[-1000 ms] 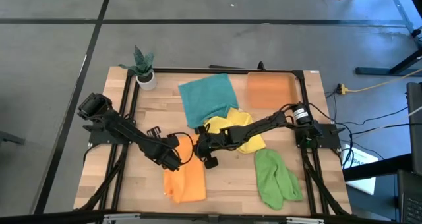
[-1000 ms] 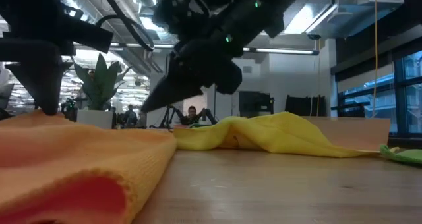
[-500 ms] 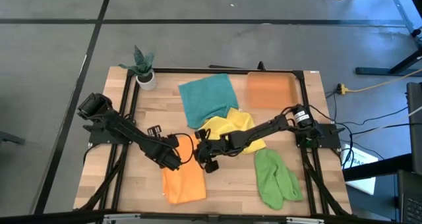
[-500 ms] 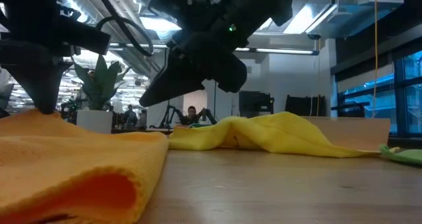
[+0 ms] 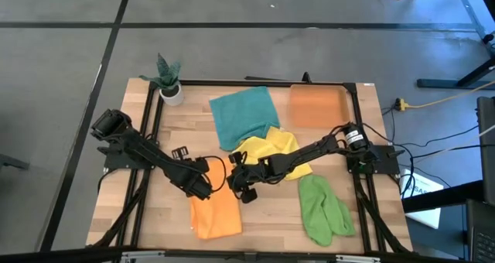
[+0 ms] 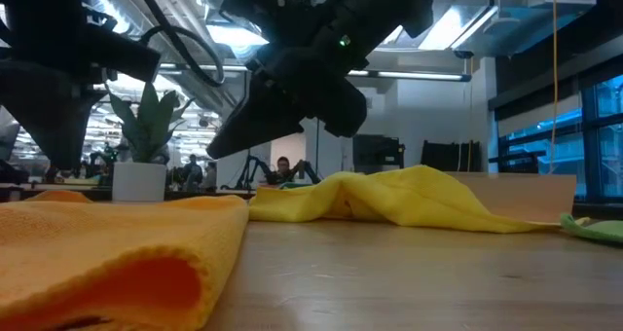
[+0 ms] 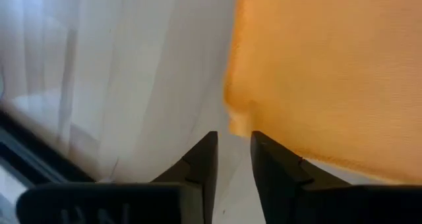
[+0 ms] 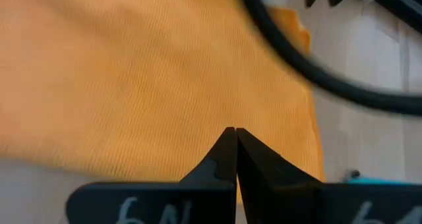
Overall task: Roll microfiber towels into tight, uniform cylinder then place into a basket
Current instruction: Roll the orange microfiber towel
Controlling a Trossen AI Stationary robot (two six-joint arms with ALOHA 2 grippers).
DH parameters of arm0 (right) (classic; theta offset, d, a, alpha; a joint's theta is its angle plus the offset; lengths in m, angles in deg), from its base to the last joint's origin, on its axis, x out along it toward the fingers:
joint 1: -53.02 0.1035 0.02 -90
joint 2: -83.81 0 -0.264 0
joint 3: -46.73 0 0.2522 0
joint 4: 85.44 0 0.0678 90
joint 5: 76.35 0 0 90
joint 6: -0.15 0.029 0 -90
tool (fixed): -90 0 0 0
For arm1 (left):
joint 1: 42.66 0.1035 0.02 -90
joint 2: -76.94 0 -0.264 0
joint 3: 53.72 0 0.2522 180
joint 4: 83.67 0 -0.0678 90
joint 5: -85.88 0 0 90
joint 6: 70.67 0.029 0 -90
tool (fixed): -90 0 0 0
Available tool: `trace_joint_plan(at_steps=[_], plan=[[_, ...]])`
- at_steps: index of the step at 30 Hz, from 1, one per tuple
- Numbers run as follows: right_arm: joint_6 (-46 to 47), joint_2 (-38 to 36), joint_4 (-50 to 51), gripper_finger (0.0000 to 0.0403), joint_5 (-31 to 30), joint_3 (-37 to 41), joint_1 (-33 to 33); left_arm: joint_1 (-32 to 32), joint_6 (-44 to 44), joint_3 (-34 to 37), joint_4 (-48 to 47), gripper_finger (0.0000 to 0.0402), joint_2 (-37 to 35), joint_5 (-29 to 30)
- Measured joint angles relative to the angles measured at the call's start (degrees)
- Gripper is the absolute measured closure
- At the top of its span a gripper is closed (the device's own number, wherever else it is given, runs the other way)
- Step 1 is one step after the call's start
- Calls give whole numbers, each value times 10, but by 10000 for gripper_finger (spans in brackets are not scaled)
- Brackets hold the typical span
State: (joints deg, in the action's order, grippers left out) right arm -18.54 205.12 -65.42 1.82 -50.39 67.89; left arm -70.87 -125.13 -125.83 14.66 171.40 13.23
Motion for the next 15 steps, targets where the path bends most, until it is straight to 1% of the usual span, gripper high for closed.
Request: trace_joint_plan(at_steps=[3, 5, 9, 11, 15], plan=[[-12, -8, 28, 398, -49, 0, 13, -3, -24, 0, -6, 317, -5, 0], [-13, -16, 49, 398, -66, -1, 26, -13, -40, -3, -6, 318, -15, 0], [-6, -26, 113, 398, -57, -1, 53, -55, -74, -14, 22, 317, -41, 6], [-2, -26, 141, 398, -53, 1, 66, -86, -91, -16, 57, 316, -50, 16], [3, -27, 157, 398, -34, 5, 84, -151, -115, -16, 151, 320, -55, 40]])
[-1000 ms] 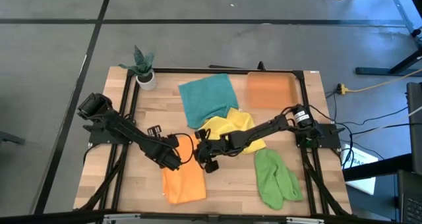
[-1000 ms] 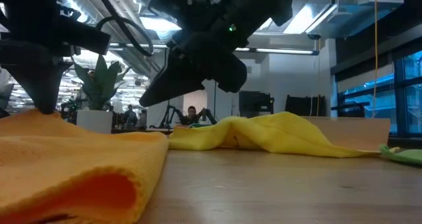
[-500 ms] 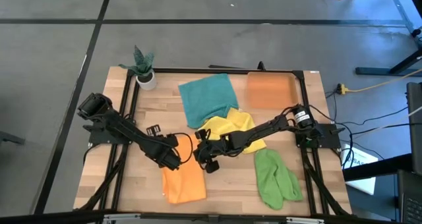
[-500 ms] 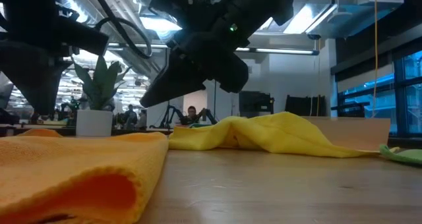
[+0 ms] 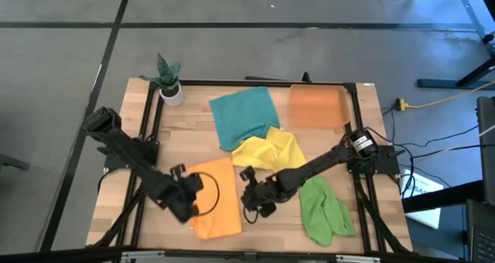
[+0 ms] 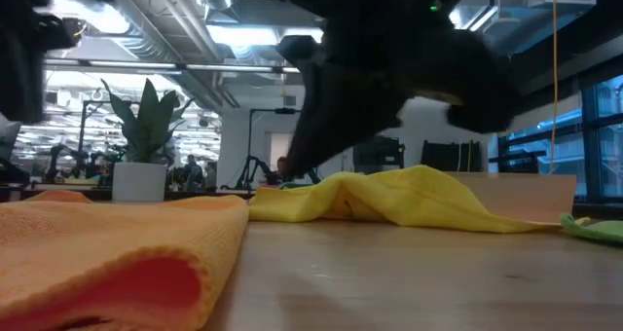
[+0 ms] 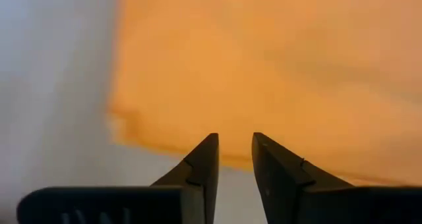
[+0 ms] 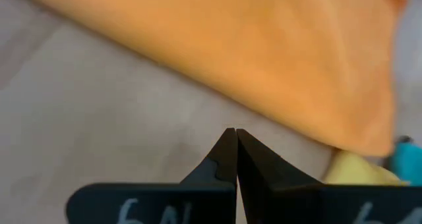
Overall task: Roll microfiber towels into tight, uniform cylinder then place into a basket
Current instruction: Roll the orange microfiber towel
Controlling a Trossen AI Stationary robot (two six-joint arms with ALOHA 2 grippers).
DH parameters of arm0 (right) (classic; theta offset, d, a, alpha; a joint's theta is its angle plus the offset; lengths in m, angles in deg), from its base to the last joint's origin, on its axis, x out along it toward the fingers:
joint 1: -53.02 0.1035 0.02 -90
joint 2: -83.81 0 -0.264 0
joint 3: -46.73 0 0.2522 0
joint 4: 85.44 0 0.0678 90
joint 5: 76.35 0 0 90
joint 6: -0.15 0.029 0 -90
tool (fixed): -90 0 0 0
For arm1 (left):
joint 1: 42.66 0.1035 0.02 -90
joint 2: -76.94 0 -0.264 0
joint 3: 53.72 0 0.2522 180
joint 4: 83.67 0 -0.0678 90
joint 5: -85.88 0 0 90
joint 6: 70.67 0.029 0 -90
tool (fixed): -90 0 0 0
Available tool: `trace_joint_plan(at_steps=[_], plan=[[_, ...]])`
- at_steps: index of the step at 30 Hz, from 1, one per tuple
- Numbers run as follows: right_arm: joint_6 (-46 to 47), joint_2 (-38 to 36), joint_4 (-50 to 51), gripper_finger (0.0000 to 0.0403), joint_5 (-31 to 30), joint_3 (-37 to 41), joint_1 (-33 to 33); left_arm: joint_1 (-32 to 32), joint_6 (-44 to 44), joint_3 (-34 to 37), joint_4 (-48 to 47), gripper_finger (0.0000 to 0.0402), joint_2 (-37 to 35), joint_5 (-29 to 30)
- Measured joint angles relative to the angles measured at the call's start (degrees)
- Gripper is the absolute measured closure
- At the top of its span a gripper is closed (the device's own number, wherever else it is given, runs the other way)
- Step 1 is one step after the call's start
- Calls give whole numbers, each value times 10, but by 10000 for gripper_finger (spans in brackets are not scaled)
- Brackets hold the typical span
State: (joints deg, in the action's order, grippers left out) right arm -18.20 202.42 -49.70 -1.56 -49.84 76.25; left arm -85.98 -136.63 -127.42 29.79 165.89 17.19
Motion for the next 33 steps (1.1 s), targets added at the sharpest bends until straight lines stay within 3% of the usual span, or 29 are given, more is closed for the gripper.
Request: trace_joint_plan(at_steps=[6, 11, 16, 23, 27, 33], plan=[[-38, 0, -8, 398, 18, 0, 25, -74, -28, 0, 119, 320, 8, 5], [-42, 0, -24, 398, 26, 0, 38, -105, -29, 0, 140, 320, 21, 9], [-67, 0, -32, 394, 79, 0, 38, -113, -5, 0, 139, 320, 23, 24], [-75, 0, -53, 344, 74, 0, 37, -109, 54, 0, 145, 321, 23, 37], [-74, 0, -71, 316, 73, 0, 34, -106, 118, 0, 198, 321, 26, 64], [-75, 0, -86, 304, 73, 0, 33, -102, 132, 0, 220, 321, 65, 66]])
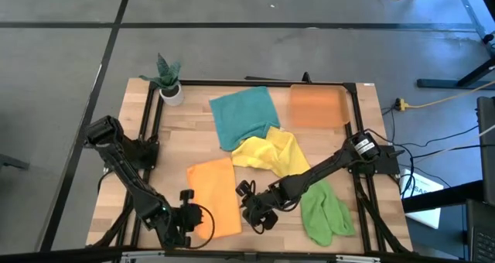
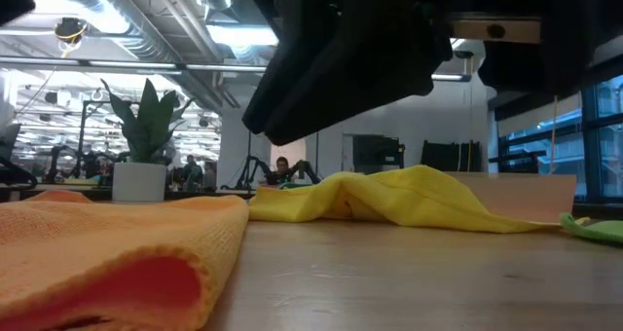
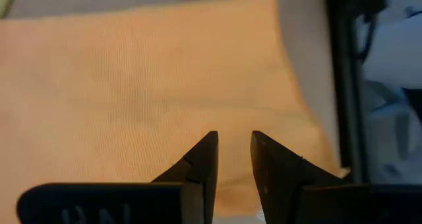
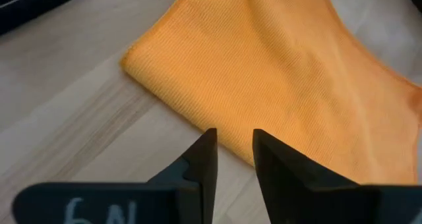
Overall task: Roll microfiber towels into tight, uniform cylinder then place into a basket
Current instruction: Roll the orange microfiber towel
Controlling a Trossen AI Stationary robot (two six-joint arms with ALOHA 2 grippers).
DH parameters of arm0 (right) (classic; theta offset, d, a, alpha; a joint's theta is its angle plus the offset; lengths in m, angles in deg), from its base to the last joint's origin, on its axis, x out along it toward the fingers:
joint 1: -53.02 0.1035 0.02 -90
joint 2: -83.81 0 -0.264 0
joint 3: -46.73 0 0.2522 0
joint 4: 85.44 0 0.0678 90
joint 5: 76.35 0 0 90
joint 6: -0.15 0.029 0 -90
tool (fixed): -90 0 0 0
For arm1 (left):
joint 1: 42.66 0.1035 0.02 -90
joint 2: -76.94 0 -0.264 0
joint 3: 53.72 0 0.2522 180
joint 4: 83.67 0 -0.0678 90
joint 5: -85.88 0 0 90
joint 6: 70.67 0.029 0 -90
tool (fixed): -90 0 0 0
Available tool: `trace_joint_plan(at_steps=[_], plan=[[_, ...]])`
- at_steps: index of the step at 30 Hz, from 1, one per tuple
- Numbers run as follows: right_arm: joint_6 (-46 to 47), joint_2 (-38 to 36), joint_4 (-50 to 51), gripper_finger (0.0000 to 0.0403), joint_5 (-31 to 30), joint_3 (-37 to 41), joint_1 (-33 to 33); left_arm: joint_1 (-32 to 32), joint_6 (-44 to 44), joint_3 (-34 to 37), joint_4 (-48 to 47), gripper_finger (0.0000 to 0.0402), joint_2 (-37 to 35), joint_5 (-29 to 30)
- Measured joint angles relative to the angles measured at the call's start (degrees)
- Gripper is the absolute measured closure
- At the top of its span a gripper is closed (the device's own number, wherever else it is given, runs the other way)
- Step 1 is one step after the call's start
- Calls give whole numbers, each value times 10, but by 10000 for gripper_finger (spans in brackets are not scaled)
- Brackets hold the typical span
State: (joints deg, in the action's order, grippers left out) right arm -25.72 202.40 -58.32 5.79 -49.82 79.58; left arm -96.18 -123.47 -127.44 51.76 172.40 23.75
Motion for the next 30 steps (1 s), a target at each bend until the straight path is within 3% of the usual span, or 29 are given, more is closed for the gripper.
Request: trace_joint_plan(at_steps=[10, 20, 30], plan=[[-15, 3, -4, 303, 5, 0, 1, -5, -35, 0, -3, 321, 36, -29], [-30, 9, -57, 303, 10, 0, 3, -55, 6, 0, -55, 321, 6, -38], [-12, 9, -67, 303, 13, 0, 3, -101, 47, 0, -59, 321, 18, 20]])
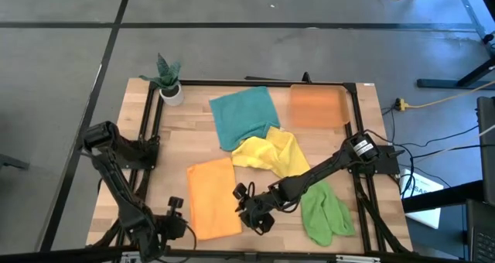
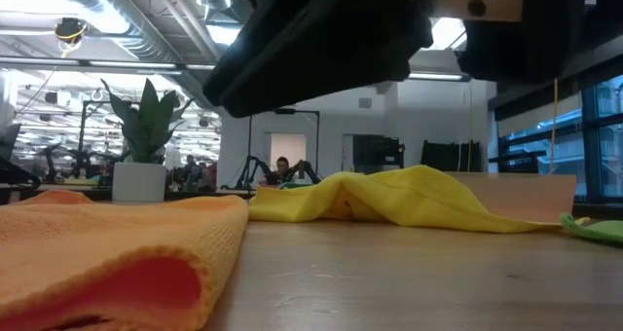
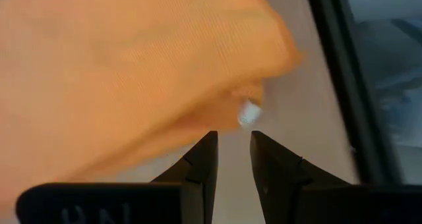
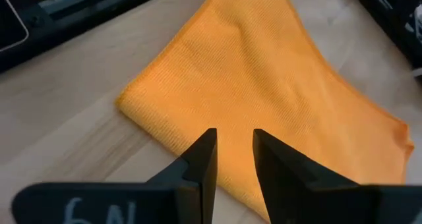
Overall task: Roll microfiber towels into tight, uniform cylinder then place into a basket
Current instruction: Roll the orange microfiber towel
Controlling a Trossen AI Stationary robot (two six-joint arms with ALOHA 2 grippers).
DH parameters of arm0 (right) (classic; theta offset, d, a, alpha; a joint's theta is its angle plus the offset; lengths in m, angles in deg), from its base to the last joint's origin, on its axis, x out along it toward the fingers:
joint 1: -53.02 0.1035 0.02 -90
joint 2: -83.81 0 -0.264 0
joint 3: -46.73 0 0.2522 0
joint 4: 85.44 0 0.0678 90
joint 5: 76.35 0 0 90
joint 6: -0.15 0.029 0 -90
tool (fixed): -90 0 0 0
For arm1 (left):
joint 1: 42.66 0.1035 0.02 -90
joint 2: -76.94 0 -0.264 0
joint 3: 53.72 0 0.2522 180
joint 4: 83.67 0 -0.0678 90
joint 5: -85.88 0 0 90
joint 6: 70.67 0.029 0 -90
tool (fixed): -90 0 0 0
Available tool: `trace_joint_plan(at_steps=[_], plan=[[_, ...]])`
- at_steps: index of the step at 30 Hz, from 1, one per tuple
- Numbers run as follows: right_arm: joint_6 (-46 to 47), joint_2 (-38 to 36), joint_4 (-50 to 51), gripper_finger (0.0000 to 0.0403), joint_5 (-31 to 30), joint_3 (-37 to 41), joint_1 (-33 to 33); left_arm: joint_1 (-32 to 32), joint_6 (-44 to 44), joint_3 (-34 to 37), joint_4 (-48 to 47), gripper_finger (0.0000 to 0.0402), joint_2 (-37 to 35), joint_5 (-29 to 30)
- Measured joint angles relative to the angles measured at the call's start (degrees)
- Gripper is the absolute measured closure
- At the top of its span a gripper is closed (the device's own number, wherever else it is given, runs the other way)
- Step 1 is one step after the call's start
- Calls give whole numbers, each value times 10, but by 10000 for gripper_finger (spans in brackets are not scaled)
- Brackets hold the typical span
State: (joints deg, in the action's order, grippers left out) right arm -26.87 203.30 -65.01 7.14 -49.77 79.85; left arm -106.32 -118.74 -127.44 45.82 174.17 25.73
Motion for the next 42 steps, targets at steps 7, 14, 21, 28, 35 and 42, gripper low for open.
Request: trace_joint_plan(at_steps=[7, 14, 21, 28, 35, 42], plan=[[10, 5, -14, 303, 41, 26, 11, -1, 21, 0, 1, 321, 25, 26], [2, 17, -66, 303, 44, 50, 11, -1, 17, 0, 2, 321, 25, 31], [-48, 57, -129, 303, 53, 51, 27, -1, 2, 0, 3, 321, 25, 33], [-88, 57, -130, 303, 48, 50, 38, -1, 1, 0, 2, 321, 25, 35], [-94, 74, -153, 303, 47, 50, 36, -1, 1, 0, 2, 321, 25, 36], [-112, 88, -179, 303, 27, 50, 37, -1, -1, 0, 3, 320, 25, 36]])
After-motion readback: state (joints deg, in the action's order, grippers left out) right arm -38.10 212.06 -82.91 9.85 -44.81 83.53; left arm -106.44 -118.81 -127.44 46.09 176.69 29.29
